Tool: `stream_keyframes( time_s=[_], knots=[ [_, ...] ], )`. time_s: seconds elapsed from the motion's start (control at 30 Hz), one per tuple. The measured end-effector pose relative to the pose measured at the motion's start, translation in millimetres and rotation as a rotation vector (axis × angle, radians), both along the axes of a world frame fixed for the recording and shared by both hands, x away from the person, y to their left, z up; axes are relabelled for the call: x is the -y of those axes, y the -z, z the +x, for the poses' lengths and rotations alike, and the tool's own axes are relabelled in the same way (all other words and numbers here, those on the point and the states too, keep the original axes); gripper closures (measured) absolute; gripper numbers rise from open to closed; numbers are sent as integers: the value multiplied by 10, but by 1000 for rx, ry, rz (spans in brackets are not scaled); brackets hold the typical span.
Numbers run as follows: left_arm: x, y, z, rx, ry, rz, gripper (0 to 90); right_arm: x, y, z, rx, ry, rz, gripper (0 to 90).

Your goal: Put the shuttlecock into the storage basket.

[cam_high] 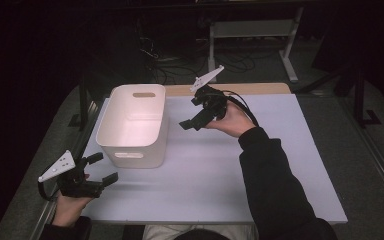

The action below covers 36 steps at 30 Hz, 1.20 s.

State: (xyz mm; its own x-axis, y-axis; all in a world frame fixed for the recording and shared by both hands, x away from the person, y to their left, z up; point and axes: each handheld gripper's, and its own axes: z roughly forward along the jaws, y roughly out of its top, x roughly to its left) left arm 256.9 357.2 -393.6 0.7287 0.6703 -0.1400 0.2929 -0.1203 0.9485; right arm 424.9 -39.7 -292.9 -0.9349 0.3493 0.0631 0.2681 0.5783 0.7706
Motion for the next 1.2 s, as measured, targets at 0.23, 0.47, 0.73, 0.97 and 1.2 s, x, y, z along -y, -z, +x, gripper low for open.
stream_keyframes(
  time_s=[0.23, 0.47, 0.73, 0.97, 1.2],
  knots=[
    [3, 0, 1, 0, 0, 1, 0, 94, 26, -4, -1, 15, 14, 0],
    [1, 0, 3, -1, 0, 0, 0, 209, 70, -21, -5, 31, 27, 0],
    [-1, -1, 1, 1, 1, -3, 0, 316, 96, -48, -1, 45, 38, 0],
    [-1, -1, 2, 0, -2, -4, 0, 438, 109, -86, 7, 59, 47, 0],
    [-1, 0, 2, -1, -1, -2, 0, 566, 151, -122, 12, 76, 58, 0]
  ],
)
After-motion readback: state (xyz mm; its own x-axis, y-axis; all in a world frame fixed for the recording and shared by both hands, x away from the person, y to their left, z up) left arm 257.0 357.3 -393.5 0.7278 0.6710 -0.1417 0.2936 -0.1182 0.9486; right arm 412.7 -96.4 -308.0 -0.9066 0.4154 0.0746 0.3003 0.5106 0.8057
